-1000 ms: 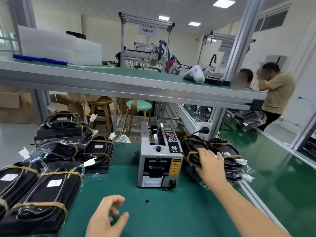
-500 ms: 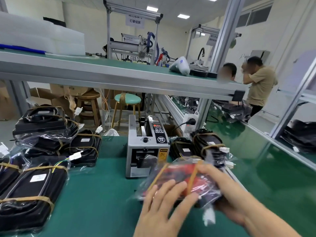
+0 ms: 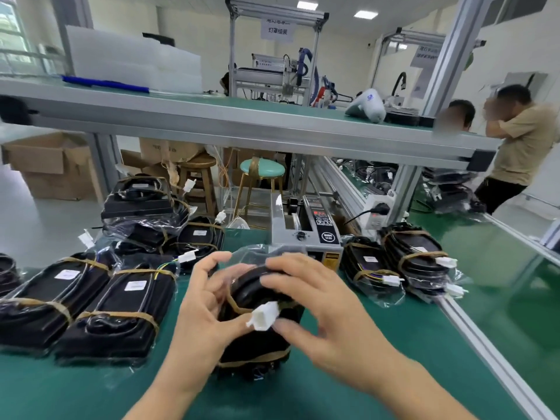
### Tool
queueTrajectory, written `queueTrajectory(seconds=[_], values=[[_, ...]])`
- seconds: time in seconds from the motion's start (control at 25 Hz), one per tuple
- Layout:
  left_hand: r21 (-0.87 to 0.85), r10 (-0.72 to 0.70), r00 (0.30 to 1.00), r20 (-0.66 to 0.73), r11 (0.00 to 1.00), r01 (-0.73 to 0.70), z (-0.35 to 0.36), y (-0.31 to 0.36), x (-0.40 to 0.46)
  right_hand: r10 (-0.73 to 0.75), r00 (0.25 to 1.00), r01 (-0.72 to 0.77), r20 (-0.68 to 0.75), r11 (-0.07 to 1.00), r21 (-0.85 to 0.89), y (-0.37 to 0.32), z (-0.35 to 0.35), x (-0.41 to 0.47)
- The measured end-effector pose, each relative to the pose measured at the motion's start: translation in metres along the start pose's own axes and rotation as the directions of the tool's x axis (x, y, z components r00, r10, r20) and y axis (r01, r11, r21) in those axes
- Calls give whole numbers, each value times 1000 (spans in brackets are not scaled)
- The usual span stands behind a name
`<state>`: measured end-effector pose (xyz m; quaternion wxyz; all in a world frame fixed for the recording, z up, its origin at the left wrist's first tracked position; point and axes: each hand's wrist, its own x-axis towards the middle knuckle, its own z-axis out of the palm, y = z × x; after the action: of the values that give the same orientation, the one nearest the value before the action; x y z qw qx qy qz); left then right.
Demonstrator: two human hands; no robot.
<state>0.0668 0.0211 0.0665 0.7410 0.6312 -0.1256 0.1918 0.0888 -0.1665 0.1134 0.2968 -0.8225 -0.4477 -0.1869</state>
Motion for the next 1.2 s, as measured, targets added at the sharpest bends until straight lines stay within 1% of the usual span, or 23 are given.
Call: queueTrajectory(seconds=[0.04,0.08,0.12,0.16,0.2,0.24,0.28,0.32,0.36,0.44,0.48,0.56,0.64,0.72,0.76,0.8,0.84,0.88,0.92,0.96,1.0,1.08,1.2], values=[[-26,0,999,35,1000,1,-3,-3,0,37,997,-37,68,999,12,5,3,8],[-43,-5,998,70,999,8,-6,-5,-2,121,983,-132,140,989,72,10,2,14],[-49,-10,995,101,999,15,-8,-6,-4,214,950,-257,227,949,180,15,1,19],[-44,-26,992,124,999,31,-11,-5,-6,278,908,-372,314,879,297,19,1,21],[-6,-21,990,136,1000,22,-16,-4,-10,304,878,-441,370,812,381,23,3,21],[85,6,991,136,996,-17,-17,0,-8,311,870,-463,383,783,415,26,6,20],[238,60,988,145,967,-93,-21,4,-5,305,874,-456,380,785,420,26,10,20],[373,100,978,182,913,-163,-22,9,0,288,886,-428,363,809,403,24,15,20],[441,80,970,227,880,-176,-24,14,6,264,904,-385,337,845,370,20,20,20],[442,-40,940,340,889,-122,-26,21,10,203,944,-281,259,907,313,14,31,21],[446,-53,930,365,886,-124,-27,23,7,199,953,-265,227,912,314,11,37,21],[502,-27,956,292,855,-129,-36,19,-1,254,950,-307,181,869,388,7,45,21],[547,31,980,198,826,-137,-40,14,-4,276,942,-334,191,827,453,10,51,20],[572,73,993,94,813,-114,-41,5,-8,287,938,-344,194,837,427,23,54,16],[575,76,997,28,814,-78,-40,1,-9,350,921,-390,173,814,429,32,56,11],[582,80,997,-13,811,-57,-38,-2,-10,491,863,-485,117,745,458,41,55,8],[594,86,996,-36,803,-48,-36,-4,-11,669,743,-584,26,629,514,51,56,6],[611,85,995,-49,791,-38,-33,-5,-11,816,576,-652,-51,496,573,63,57,5],[629,89,995,-53,777,-36,-28,-5,-9,899,427,-687,-92,389,613,73,59,5],[653,107,993,-46,755,-51,-24,-4,-7,936,337,-703,-104,323,633,81,62,8],[683,141,990,-28,726,-84,-19,-3,-5,951,293,-707,-103,288,646,86,65,12],[735,201,979,5,663,-140,-9,-1,-6,964,243,-707,-109,253,660,90,69,24],[765,240,971,15,622,-166,-4,-3,-10,983,165,-692,-84,176,700,95,75,35]])
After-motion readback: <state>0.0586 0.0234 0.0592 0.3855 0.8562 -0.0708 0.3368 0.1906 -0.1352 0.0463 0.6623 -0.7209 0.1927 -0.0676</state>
